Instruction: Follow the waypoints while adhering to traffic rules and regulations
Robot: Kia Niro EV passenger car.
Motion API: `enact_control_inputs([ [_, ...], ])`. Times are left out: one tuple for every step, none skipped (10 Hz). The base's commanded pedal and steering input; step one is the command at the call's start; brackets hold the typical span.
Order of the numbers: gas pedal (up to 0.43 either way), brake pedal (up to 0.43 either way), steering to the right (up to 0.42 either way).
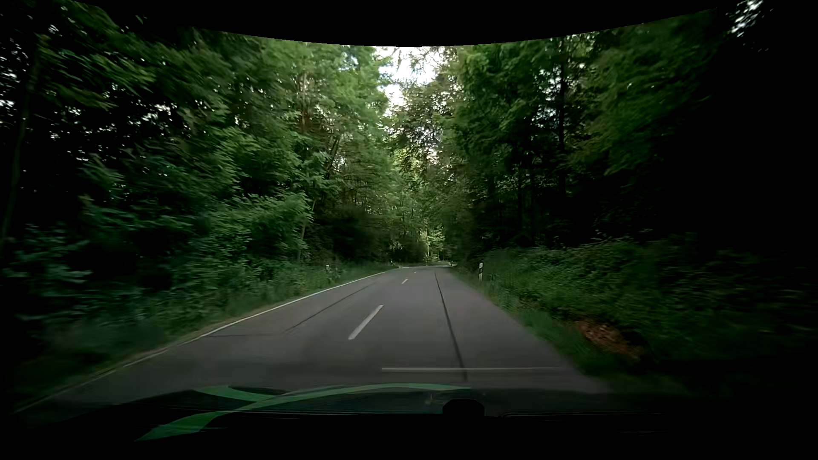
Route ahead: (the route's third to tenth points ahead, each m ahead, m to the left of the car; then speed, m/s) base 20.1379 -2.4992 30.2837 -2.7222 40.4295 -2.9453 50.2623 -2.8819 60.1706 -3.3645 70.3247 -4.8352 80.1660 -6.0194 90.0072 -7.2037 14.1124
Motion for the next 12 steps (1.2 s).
enact_control_inputs([
  [0.000,0.000,-0.004],
  [0.000,0.000,-0.004],
  [0.000,0.000,-0.003],
  [0.000,0.000,-0.003],
  [0.000,0.000,-0.003],
  [0.000,0.000,-0.003],
  [0.000,0.000,-0.003],
  [0.000,0.000,-0.003],
  [0.000,0.000,-0.002],
  [0.000,0.000,-0.001],
  [0.000,0.000,0.000],
  [0.000,0.000,0.000],
])
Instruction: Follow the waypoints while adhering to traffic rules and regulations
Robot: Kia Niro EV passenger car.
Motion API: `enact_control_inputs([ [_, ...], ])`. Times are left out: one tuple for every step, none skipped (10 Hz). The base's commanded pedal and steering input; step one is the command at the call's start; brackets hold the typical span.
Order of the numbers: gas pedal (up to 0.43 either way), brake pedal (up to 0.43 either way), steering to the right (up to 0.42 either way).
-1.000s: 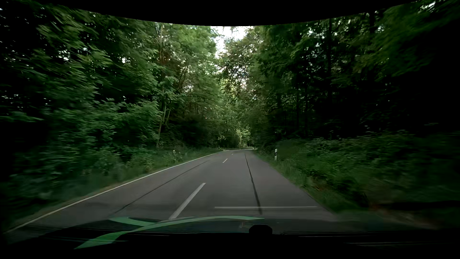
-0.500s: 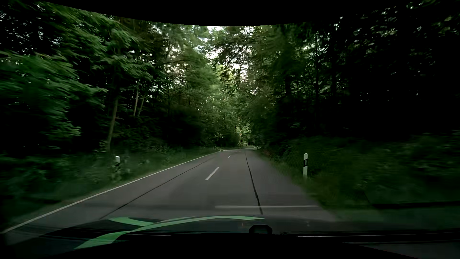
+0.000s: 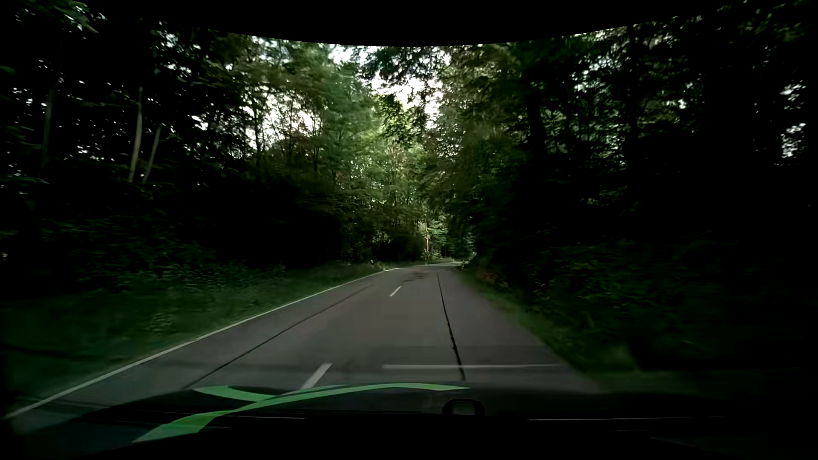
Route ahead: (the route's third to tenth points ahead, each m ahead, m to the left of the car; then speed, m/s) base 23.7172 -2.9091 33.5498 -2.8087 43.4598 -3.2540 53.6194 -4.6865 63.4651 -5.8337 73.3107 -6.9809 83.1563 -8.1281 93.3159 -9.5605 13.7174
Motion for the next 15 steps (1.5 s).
enact_control_inputs([
  [0.000,0.000,0.000],
  [0.000,0.000,0.000],
  [0.000,0.000,0.000],
  [0.000,0.000,0.000],
  [0.000,0.000,0.000],
  [0.000,0.000,0.001],
  [0.000,0.000,0.002],
  [0.000,0.000,0.002],
  [0.000,0.000,0.002],
  [0.000,0.000,0.002],
  [0.000,0.000,0.002],
  [0.000,0.000,0.003],
  [0.000,0.000,0.003],
  [0.000,0.000,0.003],
  [0.000,0.024,0.005],
])
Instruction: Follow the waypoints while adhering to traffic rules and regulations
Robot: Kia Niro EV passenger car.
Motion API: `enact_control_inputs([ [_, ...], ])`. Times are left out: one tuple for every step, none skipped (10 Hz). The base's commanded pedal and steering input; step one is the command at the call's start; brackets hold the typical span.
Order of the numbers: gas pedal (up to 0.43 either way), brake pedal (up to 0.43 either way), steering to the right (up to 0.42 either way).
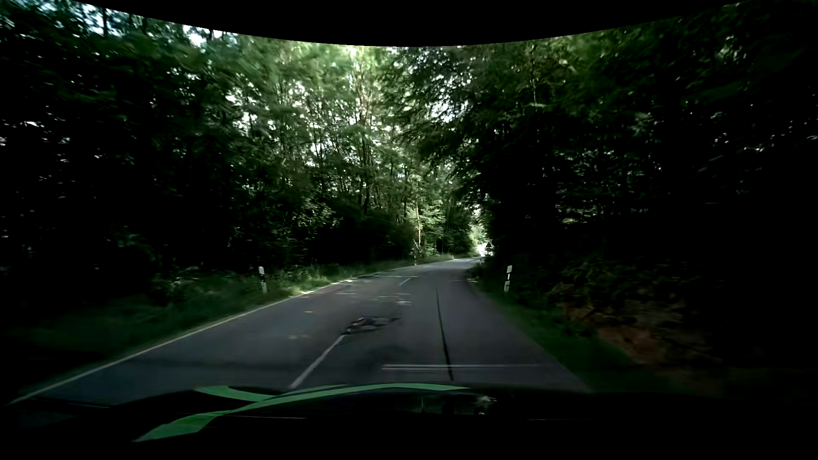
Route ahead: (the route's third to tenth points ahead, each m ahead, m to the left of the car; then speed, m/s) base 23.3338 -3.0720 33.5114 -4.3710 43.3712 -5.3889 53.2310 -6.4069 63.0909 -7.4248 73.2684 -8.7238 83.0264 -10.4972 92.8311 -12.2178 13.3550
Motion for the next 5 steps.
enact_control_inputs([
  [0.000,0.043,0.006],
  [0.000,0.055,0.007],
  [0.000,0.085,0.008],
  [0.000,0.104,0.008],
  [0.000,0.104,0.008],
])
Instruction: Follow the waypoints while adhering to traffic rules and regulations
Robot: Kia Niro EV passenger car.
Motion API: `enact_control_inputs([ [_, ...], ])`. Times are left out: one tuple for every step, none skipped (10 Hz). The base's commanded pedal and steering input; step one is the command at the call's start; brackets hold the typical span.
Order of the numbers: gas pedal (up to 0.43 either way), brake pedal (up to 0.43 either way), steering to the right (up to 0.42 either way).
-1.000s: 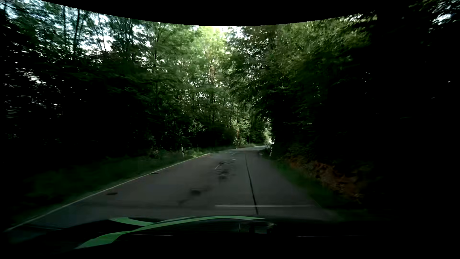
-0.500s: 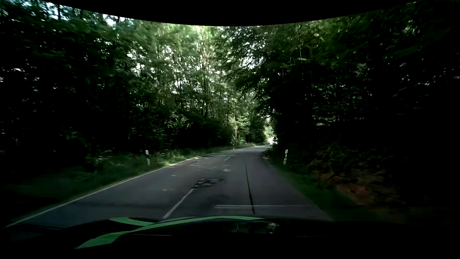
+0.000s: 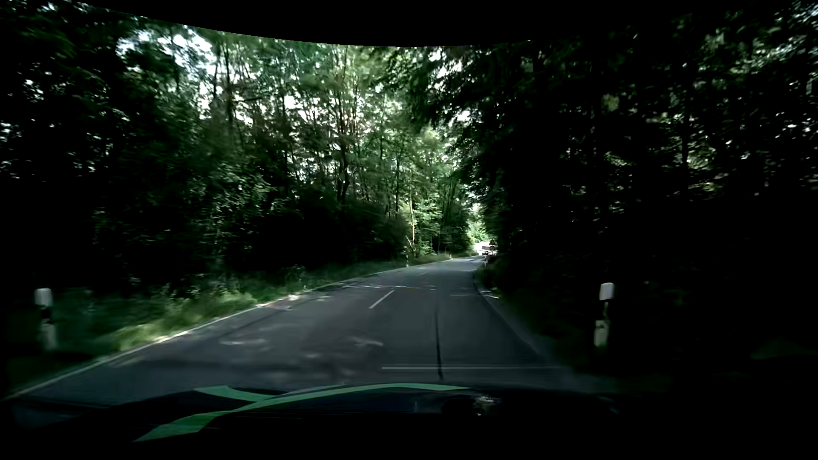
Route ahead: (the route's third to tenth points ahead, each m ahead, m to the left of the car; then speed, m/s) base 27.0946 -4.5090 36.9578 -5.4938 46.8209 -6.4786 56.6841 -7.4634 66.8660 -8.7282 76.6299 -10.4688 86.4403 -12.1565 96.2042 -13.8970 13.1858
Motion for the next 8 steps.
enact_control_inputs([
  [0.000,0.116,0.009],
  [0.000,0.122,0.009],
  [0.000,0.122,0.009],
  [0.000,0.116,0.010],
  [0.000,0.122,0.011],
  [0.000,0.134,0.015],
  [0.000,0.140,0.018],
  [0.000,0.152,0.021],
])
